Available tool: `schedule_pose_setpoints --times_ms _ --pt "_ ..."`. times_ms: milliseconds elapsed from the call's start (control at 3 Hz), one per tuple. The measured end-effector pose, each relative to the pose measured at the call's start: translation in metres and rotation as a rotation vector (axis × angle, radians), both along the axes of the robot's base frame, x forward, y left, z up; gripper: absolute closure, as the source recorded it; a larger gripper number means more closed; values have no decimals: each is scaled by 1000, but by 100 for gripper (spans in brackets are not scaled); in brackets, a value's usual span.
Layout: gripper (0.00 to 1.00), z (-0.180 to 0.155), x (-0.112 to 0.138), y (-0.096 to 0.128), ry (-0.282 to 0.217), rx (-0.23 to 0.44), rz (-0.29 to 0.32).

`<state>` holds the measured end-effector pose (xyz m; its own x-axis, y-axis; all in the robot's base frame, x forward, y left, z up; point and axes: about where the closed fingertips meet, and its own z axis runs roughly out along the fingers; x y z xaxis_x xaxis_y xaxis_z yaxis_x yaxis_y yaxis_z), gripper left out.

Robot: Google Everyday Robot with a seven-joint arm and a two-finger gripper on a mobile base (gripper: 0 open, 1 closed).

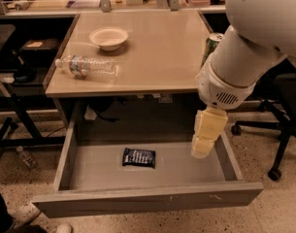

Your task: Pick rxbar blueberry from top drawer and place on counter

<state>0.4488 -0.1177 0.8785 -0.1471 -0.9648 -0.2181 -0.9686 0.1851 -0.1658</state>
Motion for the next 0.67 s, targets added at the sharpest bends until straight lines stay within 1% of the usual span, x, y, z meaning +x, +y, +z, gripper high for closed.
schedule_pose_setpoints --times_ms 333,667 --pt "0 -24 9 31 16 61 -7" --pt "0 -82 44 85 50 127 -49"
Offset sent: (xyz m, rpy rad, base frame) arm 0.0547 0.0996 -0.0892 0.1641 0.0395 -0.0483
